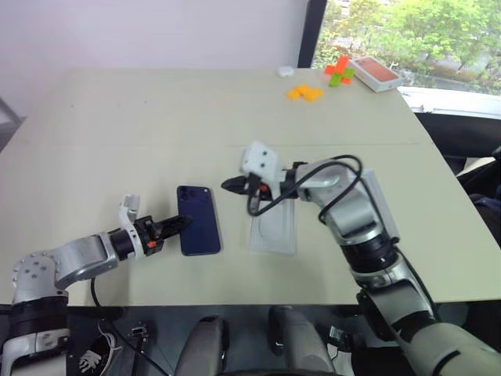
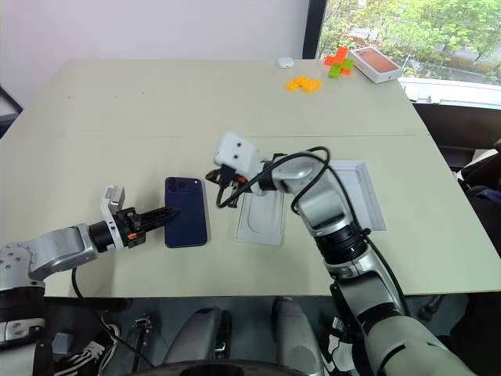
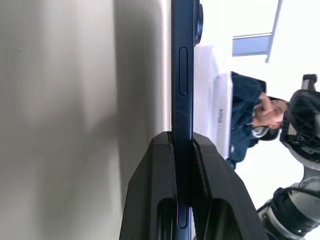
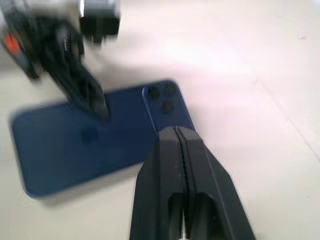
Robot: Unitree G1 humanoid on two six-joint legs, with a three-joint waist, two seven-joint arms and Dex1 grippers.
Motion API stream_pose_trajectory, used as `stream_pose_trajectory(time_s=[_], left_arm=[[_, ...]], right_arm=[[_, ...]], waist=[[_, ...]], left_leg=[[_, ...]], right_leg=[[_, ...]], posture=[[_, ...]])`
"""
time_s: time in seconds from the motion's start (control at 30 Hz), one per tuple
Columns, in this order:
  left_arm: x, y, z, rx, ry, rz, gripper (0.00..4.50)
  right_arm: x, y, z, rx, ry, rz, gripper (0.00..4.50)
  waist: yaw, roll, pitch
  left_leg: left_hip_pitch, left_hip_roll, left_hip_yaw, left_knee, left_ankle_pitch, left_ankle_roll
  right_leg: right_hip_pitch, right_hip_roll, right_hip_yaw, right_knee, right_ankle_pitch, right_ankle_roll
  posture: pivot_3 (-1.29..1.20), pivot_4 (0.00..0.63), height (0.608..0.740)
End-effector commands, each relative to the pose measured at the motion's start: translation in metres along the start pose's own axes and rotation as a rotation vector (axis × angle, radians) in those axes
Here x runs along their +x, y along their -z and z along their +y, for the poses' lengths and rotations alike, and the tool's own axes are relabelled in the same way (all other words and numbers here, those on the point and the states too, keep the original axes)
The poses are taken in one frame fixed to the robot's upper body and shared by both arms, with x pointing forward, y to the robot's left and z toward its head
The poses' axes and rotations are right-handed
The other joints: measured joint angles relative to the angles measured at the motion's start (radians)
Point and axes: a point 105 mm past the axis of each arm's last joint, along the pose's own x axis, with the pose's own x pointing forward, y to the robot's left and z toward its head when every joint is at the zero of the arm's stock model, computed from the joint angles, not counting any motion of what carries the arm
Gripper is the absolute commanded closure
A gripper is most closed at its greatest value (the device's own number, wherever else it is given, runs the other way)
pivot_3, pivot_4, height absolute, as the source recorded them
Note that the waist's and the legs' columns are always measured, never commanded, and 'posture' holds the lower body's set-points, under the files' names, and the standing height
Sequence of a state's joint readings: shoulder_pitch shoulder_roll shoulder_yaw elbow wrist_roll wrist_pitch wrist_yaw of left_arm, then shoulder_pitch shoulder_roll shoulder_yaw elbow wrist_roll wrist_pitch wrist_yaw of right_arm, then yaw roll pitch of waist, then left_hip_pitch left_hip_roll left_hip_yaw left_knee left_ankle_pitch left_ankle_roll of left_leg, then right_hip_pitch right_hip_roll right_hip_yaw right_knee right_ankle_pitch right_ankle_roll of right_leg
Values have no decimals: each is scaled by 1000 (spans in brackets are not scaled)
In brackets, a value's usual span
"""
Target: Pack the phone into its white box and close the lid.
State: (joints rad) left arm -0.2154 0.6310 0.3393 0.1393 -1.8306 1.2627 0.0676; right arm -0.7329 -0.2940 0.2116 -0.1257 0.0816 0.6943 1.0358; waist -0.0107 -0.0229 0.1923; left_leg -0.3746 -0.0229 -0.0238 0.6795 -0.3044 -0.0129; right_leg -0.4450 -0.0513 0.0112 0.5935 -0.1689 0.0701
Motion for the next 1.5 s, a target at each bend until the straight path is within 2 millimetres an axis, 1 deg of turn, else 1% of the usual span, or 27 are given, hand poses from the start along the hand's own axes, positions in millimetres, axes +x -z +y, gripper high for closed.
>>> stream_pose_trajectory(time_s=[0.03,0.13,0.2,0.3,0.33,0.4,0.43,0.5,0.53,0.6,0.67,0.83,1.03,1.1,1.13,1.23,1.33,1.37,1.5], left_arm=[[-2,-7,-35,67,139,-17,4500],[3,-3,-46,103,163,9,4500],[13,1,-57,136,178,37,4500],[29,8,-70,165,205,79,4500],[38,10,-74,174,205,93,4500],[56,19,-91,182,268,126,4500],[60,22,-95,184,285,136,4500],[77,30,-91,206,245,161,4500],[88,29,-84,201,199,144,4500],[99,29,-77,204,154,134,4500],[103,30,-73,225,131,138,4500],[105,28,-65,219,110,163,4500],[111,37,-64,171,122,194,4500],[113,41,-63,163,117,202,3563],[114,43,-63,157,121,207,3251],[116,46,-62,151,118,208,1795],[117,47,-66,141,136,210,299],[117,48,-66,167,123,217,30],[115,46,-64,244,81,227,30]], right_arm=[[-32,0,0,50,-20,-44,2618],[-61,15,-1,68,-12,-31,1136],[-82,29,2,74,-9,-9,93],[-103,35,6,65,-6,-1,38],[-110,37,7,56,4,5,38],[-125,44,9,51,19,25,38],[-128,46,10,48,23,33,38],[-134,53,11,32,44,69,38],[-136,56,12,44,46,80,38],[-137,57,12,64,57,84,38],[-138,56,10,65,76,80,38],[-143,62,7,36,110,115,38],[-140,60,5,10,124,115,38],[-138,59,4,7,126,115,0],[-138,59,4,5,128,115,0],[-137,60,3,-2,131,123,0],[-136,61,1,-7,135,126,0],[-134,61,1,-11,136,126,0],[-132,61,-1,-21,138,128,0]], waist=[[-1,0,0],[0,0,0],[3,0,1],[0,0,1],[-3,0,1],[0,0,1],[0,-1,2],[-1,-1,2],[-2,-1,2],[-3,-1,2],[-6,-1,2],[2,0,2],[3,0,2],[3,-1,2],[3,0,2],[3,0,2],[3,0,2],[2,0,2],[1,0,2]], left_leg=[[0,0,0,0,0,0],[-1,0,0,0,-1,1],[-1,0,1,0,-1,2],[-1,0,1,0,-1,2],[0,0,2,0,-1,2],[0,1,3,0,-1,2],[0,0,3,0,-1,2],[0,0,3,0,-1,2],[0,0,4,0,-1,2],[0,0,5,0,-1,2],[1,0,6,1,-1,2],[0,1,5,1,-1,2],[-1,1,5,2,-2,3],[-1,1,5,1,-2,4],[-1,1,5,1,-2,4],[0,1,5,2,-2,3],[1,1,5,2,-2,3],[1,1,5,2,-2,3],[1,1,5,2,-2,3]], right_leg=[[0,0,0,0,0,0],[0,-1,0,-1,0,0],[0,-1,0,-2,0,0],[1,-1,0,-3,-1,1],[1,0,1,-4,-1,1],[1,1,2,-4,-1,1],[2,1,2,-4,-1,1],[2,1,2,-5,-1,2],[2,1,3,-5,-1,2],[2,2,4,-5,-1,2],[2,3,4,-5,-1,1],[1,4,4,-5,-1,1],[2,2,4,-7,-1,1],[2,2,4,-7,-1,2],[2,2,4,-7,-1,2],[2,2,4,-7,-1,1],[3,2,4,-7,-1,1],[3,2,4,-7,-1,1],[3,3,4,-7,-1,1]], posture=[[0,150,740],[0,150,740],[0,150,740],[0,150,740],[0,150,740],[0,150,740],[0,150,740],[0,150,740],[0,150,740],[0,150,740],[0,150,740],[0,150,740],[0,150,740],[0,150,740],[0,150,740],[0,150,740],[0,150,740],[0,150,740],[0,150,740]])
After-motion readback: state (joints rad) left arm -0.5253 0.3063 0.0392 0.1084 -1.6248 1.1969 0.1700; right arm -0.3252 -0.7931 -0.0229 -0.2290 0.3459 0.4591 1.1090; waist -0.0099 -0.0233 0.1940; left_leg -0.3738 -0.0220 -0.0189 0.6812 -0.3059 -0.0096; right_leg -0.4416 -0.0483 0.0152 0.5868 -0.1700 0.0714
